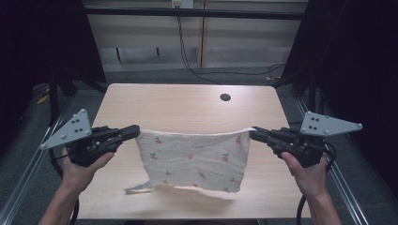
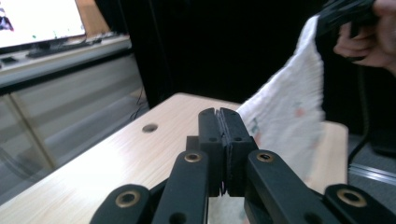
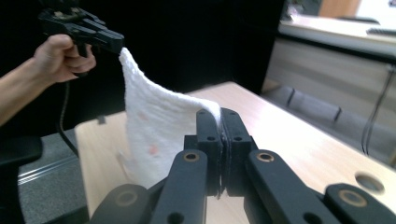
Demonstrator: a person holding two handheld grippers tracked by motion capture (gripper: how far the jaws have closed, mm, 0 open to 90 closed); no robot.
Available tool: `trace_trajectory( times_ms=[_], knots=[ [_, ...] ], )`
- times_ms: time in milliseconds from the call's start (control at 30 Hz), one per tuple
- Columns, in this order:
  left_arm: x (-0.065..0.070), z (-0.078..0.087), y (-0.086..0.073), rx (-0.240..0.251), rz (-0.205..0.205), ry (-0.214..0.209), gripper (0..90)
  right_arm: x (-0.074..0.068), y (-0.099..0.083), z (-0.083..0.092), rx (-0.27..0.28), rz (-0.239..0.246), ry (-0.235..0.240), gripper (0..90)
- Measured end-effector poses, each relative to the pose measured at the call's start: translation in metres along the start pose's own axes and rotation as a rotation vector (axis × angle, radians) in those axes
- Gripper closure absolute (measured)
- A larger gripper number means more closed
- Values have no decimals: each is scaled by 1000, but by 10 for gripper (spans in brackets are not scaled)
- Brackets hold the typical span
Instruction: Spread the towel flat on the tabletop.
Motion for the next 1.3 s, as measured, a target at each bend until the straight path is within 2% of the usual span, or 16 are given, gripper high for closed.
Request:
trace_trajectory(
  times_ms=[133,233,333,467,500,567,700,833,933,1067,1233,1300],
  knots=[
    [-8,-27,-28,-68,53,-17,892,26,-32,-14,-55,-67,-26,881],
    [-15,-42,-46,-109,77,-20,891,41,-51,-22,-94,-100,-30,881],
    [-22,-55,-58,-127,111,-20,891,54,-62,-28,-115,-130,-42,881],
    [-29,-67,-69,-150,137,-22,891,69,-72,-38,-142,-147,-62,881],
    [-32,-68,-74,-164,133,-10,891,72,-74,-41,-153,-150,-65,881],
    [-37,-71,-85,-164,176,-16,891,79,-79,-48,-167,-160,-67,881],
    [-41,-71,-109,-190,228,-17,890,89,-89,-62,-190,-177,-67,880],
    [-45,-77,-126,-236,231,-11,890,98,-98,-77,-209,-181,-70,879],
    [-51,-84,-137,-252,260,-2,889,109,-108,-89,-224,-193,-77,876],
    [-58,-95,-151,-285,276,12,888,124,-122,-103,-245,-227,-96,875],
    [-63,-108,-160,-306,310,1,879,139,-139,-119,-302,-218,-131,848],
    [-65,-110,-164,-308,316,8,854,144,-146,-123,-321,-240,-140,810]
  ],
)
Point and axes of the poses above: each handheld gripper's, and its own axes: z roughly backward along the jaws, y roughly out of its top, x roughly to its right, the point moved 9 cm from there along -z, roughly forward along the jaws, and after that the axes turned 7 degrees about -z, right-handed, at the moved point
